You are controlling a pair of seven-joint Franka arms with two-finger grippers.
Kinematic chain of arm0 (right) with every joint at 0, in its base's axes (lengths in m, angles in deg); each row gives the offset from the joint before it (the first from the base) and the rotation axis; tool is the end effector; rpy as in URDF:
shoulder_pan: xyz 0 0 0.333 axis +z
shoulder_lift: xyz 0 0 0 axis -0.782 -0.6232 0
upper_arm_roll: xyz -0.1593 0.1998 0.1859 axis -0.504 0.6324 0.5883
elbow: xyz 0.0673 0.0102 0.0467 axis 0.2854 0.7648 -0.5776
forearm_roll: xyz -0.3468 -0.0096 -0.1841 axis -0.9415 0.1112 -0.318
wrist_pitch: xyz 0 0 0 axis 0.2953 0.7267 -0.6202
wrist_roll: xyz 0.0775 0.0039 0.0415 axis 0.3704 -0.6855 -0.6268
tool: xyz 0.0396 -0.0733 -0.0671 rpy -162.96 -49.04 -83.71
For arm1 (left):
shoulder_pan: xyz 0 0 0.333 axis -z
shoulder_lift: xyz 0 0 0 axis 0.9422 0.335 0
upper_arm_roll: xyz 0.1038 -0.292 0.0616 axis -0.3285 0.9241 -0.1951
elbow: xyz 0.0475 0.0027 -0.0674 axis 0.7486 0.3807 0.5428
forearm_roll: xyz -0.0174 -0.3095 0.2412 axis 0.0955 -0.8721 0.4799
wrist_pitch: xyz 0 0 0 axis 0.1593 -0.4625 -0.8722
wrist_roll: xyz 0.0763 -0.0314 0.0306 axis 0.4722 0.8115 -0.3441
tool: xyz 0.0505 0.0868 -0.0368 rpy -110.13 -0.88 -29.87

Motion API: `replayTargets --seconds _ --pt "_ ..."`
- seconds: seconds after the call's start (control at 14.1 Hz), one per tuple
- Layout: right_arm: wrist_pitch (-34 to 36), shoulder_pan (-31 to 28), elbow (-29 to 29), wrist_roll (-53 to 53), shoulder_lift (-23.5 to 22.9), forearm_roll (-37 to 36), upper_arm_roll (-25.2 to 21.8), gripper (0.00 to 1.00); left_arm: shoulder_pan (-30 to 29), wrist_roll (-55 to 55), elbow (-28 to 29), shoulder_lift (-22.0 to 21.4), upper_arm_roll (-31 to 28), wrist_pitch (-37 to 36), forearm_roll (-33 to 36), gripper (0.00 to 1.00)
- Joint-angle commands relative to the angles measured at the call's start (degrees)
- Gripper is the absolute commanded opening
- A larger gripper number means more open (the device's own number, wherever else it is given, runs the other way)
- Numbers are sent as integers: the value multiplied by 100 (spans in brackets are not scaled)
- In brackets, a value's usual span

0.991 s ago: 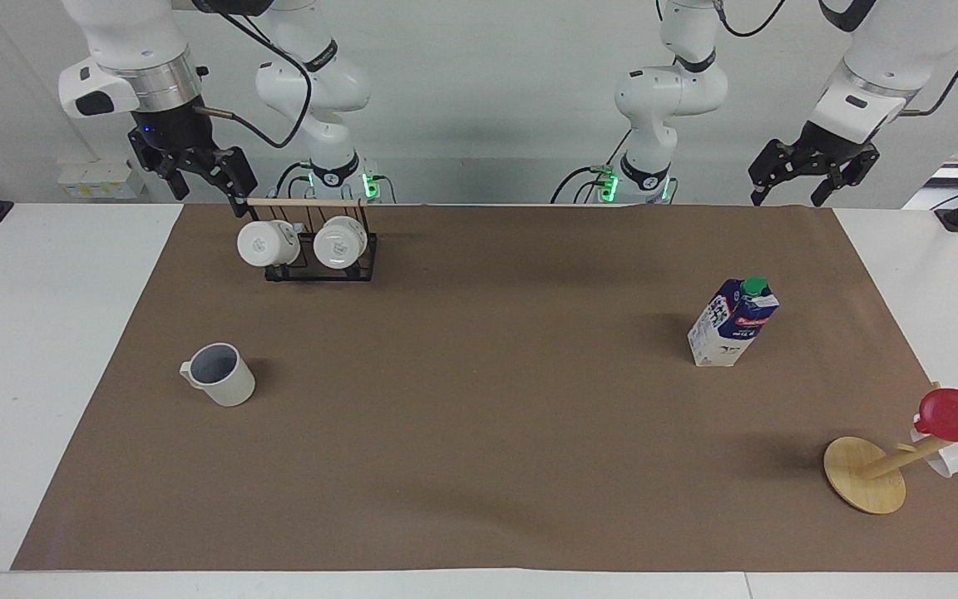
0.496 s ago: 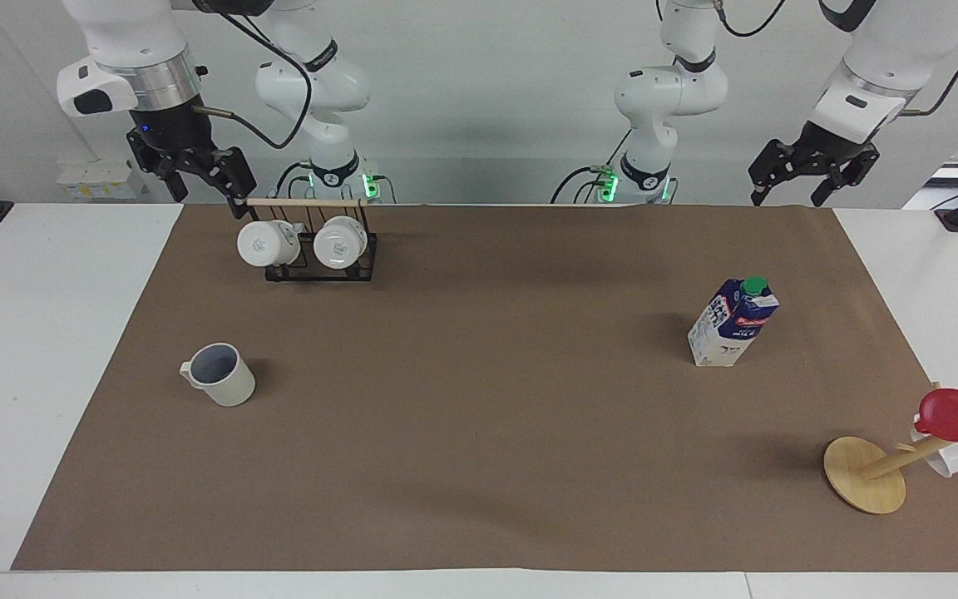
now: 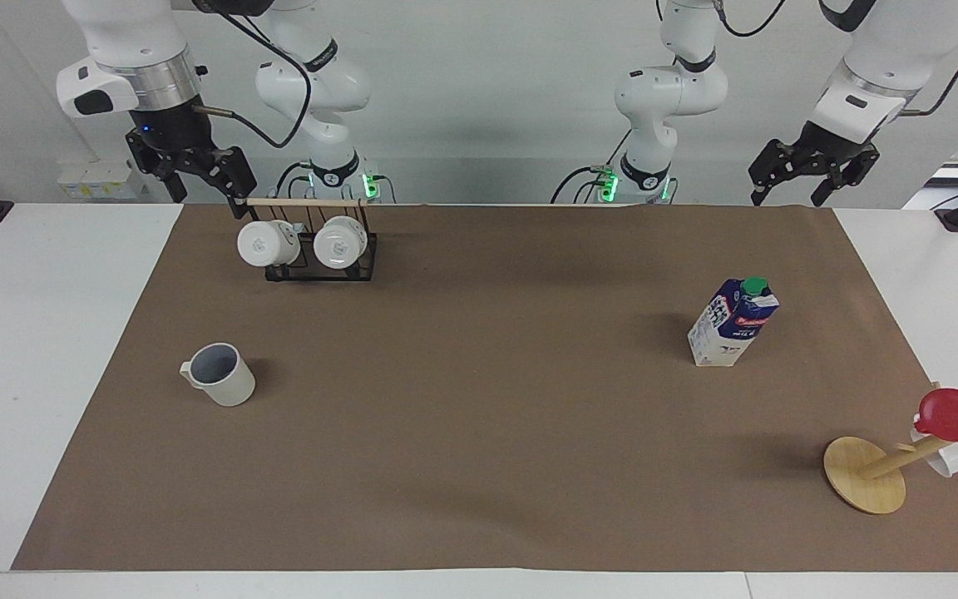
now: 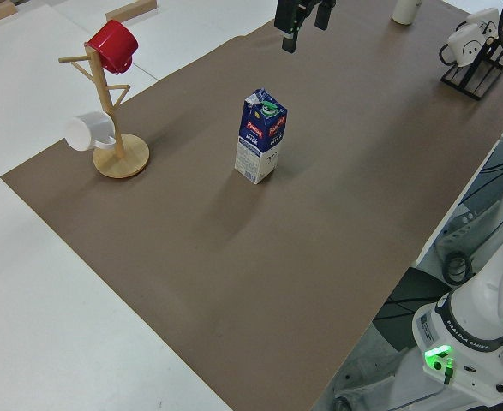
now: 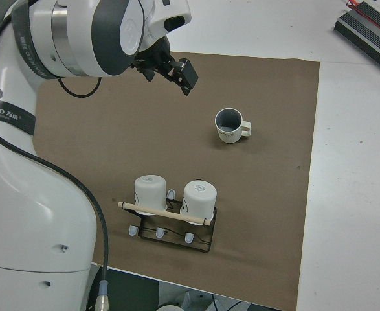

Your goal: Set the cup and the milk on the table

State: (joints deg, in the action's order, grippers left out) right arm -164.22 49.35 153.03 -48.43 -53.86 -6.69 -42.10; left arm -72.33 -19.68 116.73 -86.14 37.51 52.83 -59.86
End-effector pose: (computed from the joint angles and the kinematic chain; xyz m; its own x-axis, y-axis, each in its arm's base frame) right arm 0.5491 0.0068 0.6706 0.9516 -0.2980 0.0746 -0.3013 -0.9528 0.0367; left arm 0.5077 -0.0238 0.6447 0.9983 -0.0555 -0.0167 -0.0551 -0.9982 0.0244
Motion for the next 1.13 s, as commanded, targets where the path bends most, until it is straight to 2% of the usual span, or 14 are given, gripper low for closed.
replayTargets --seconds 0.0,1.06 --pt "-220 -54 -50 -181 -55 82 3 100 -91 -6 -30 -43 40 -100 -49 100" --pt "-353 -63 -50 -348 -72 82 3 100 -91 -6 -30 -43 40 -100 -49 100"
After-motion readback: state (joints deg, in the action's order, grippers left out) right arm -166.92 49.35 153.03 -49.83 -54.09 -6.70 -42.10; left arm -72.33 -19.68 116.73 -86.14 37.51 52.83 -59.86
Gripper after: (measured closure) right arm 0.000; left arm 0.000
